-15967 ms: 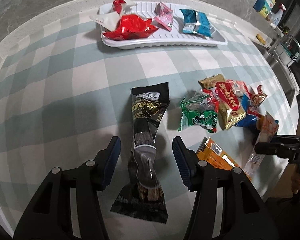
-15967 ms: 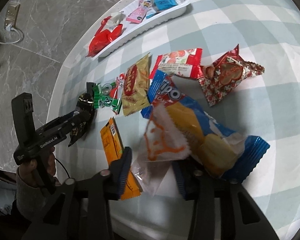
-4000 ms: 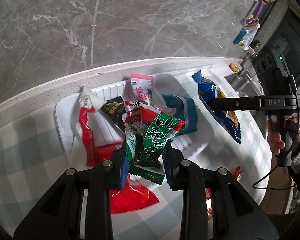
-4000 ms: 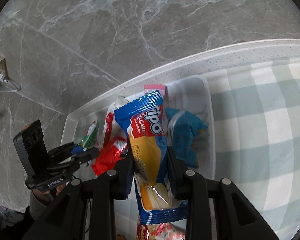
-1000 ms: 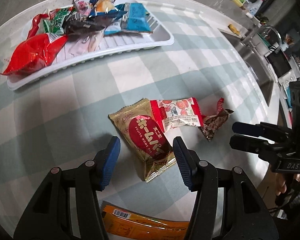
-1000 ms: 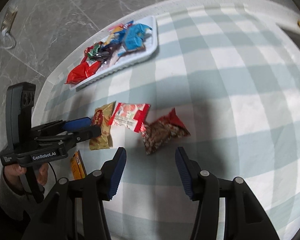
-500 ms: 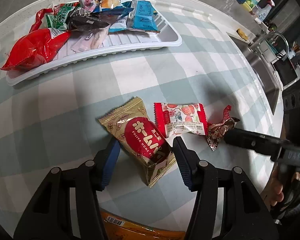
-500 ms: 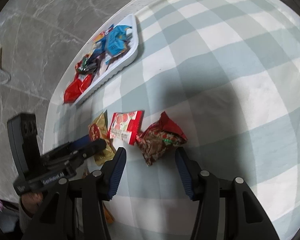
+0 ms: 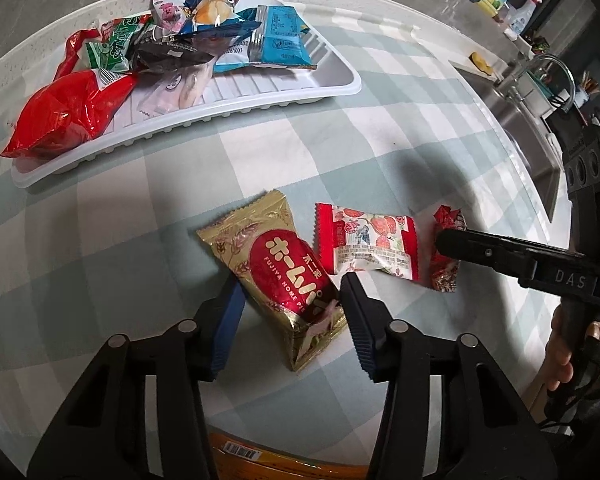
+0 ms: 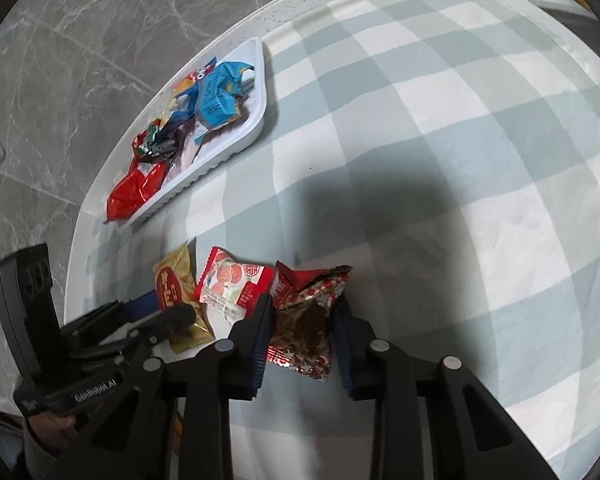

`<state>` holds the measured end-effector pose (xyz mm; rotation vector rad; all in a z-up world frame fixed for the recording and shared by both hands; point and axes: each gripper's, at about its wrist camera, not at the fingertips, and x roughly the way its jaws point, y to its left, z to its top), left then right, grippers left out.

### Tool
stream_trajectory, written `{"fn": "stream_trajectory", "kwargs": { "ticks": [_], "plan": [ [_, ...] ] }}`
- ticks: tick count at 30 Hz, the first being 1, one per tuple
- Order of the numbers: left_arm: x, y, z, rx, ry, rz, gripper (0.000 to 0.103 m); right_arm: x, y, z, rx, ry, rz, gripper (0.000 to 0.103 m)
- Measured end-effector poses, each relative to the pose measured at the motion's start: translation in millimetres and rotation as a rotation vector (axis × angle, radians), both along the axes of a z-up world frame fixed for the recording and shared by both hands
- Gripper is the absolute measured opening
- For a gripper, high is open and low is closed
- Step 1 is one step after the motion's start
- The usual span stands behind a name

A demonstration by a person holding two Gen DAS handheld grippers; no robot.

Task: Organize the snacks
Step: 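Grasp the gold Home Pie packet with the left gripper while the right grasps the brown candy, then carry the gold packet and brown candy over the white tray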

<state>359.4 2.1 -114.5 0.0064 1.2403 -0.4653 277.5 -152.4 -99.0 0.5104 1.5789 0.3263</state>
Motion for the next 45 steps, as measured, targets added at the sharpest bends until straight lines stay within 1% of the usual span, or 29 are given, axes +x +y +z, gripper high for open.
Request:
{"fn": "stream_trajectory", "kwargs": {
  "ticks": [5,6,12,21,45],
  "plan": [
    [2.6,6.2,-1.1,-0.031,0.007,0.003,0.03,-2.2,-5.4,-1.1,0.029,0.006,-0.022,0.029],
    [2.9,7.0,-1.1,-0.037,0.008,0.003,0.029,-2.2,-6.4,-0.2,0.028,0.006,-0.024,0.029],
    [3.9,11.7,0.7,-0.06,0.003,0.009,0.029,-1.7,-15.2,4.9,0.04,0.002,-0.045,0.029],
    [1.6,20.6,15.7,-0.083,-0.025,0.012,0.029,-0.4,-21.6,13.0,0.066,-0.003,-0.064,0.029],
    [2.4,46.2,54.7,-0.104,-0.095,0.041,0.029,24.9,-8.1,36.0,0.114,-0.049,-0.045,0.029]
  ]
}}
